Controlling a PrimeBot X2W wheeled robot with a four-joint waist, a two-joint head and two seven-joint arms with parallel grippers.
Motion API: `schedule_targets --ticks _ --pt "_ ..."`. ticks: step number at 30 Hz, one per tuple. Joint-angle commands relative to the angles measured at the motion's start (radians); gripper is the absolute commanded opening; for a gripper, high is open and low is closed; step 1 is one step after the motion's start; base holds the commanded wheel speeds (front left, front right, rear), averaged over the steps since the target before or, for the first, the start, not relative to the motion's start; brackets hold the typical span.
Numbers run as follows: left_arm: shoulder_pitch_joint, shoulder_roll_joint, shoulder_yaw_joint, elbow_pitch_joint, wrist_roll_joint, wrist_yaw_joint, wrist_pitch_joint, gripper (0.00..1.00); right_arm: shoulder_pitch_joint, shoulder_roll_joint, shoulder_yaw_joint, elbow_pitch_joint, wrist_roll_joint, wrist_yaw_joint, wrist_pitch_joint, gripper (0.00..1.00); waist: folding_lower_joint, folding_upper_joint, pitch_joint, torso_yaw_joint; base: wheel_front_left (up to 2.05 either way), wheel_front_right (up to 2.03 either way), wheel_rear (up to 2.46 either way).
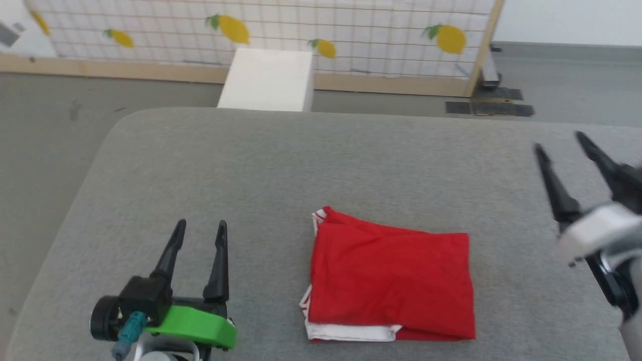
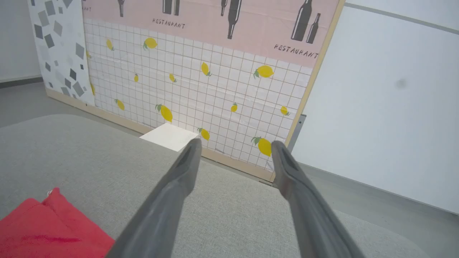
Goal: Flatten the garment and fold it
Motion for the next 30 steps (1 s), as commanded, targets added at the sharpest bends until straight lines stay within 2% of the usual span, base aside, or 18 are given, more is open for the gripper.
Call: schedule_targets --ticks 1,5,8,14,18,22,30 --pt "0.014 -0.003 -0.001 0.010 -0.012 -0.007 -0.004 1.00 0.044 0.018 -0.022 -0.022 -0.003 -0.001 -0.017 1.00 0.0000 -0.0001 -0.006 -0.028 0.00 0.00 0.00" --pt "0.013 -0.002 -0.005 0.028 -0.012 -0.007 -0.004 1.00 0.157 0.061 -0.091 -0.101 -0.013 -0.001 -0.057 1.00 0.0000 -0.0001 -0.004 -0.045 0.00 0.00 0.00" --pt "0.014 0.001 -0.006 0.035 -0.011 -0.007 -0.004 1.00 0.236 0.118 -0.131 -0.155 -0.037 -0.001 -0.094 1.00 0.0000 -0.0001 -0.005 -0.055 0.00 0.00 0.00" --pt "0.032 0.005 0.006 0.045 0.002 -0.006 -0.004 1.00 0.361 0.242 -0.140 -0.218 -0.076 -0.001 -0.118 1.00 0.0000 -0.0001 -0.008 -0.067 0.00 0.00 0.00" --pt "0.045 0.004 0.014 0.050 0.005 -0.006 -0.004 1.00 0.409 0.298 -0.151 -0.222 -0.109 -0.001 -0.130 1.00 0.0000 -0.0001 -0.009 -0.065 0.00 0.00 0.00" --pt "0.052 0.003 0.017 0.051 0.008 -0.006 -0.004 1.00 0.422 0.332 -0.180 -0.216 -0.131 -0.001 -0.131 1.00 0.0000 -0.0001 -0.003 -0.065 0.00 0.00 0.00" --pt "0.042 0.002 0.011 0.053 0.014 -0.006 -0.004 1.00 0.411 0.344 -0.186 -0.223 -0.184 -0.001 -0.121 1.00 0.0000 -0.0001 0.005 -0.061 0.00 0.00 0.00"
